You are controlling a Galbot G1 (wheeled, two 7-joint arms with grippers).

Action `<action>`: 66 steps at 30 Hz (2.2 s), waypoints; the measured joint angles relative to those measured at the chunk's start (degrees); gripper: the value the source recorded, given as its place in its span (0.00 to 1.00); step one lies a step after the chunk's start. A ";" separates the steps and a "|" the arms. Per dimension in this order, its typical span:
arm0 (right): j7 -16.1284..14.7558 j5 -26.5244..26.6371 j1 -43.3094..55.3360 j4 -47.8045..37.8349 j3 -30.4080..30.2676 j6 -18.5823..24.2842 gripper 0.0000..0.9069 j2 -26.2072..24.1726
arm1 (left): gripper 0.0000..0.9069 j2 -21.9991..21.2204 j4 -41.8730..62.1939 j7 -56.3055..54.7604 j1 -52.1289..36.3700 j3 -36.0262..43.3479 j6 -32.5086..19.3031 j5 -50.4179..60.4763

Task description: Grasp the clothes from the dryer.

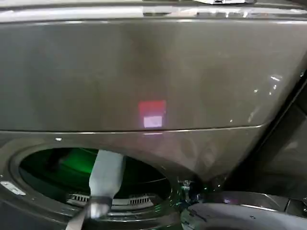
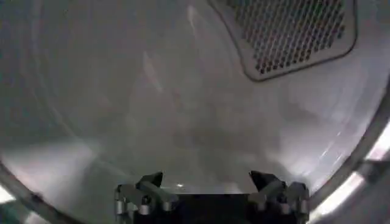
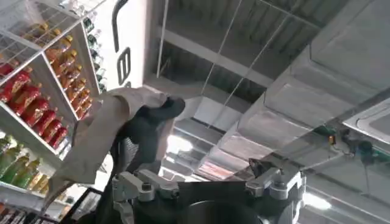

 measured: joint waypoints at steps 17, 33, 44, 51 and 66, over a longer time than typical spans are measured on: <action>-0.16 0.12 -0.50 -0.28 0.93 -0.21 1.00 -0.65 | 1.00 0.00 3.73 32.77 -6.98 2.55 -17.34 48.84; -0.22 -0.17 -0.22 -0.32 0.71 -0.11 1.00 -0.15 | 1.00 1.39 6.98 54.02 -9.26 3.08 -22.67 62.83; -0.26 -0.71 0.11 -0.36 -0.04 0.21 1.00 0.12 | 1.00 2.69 9.11 54.73 -8.76 3.00 -21.71 65.06; -0.29 -0.87 0.27 -0.36 -0.35 0.30 1.00 0.20 | 1.00 3.03 10.93 52.20 -8.69 3.10 -21.10 63.91; -0.32 -1.00 0.06 -0.37 -0.51 0.43 1.00 0.29 | 0.10 3.52 13.28 50.51 -7.17 3.66 -21.77 55.80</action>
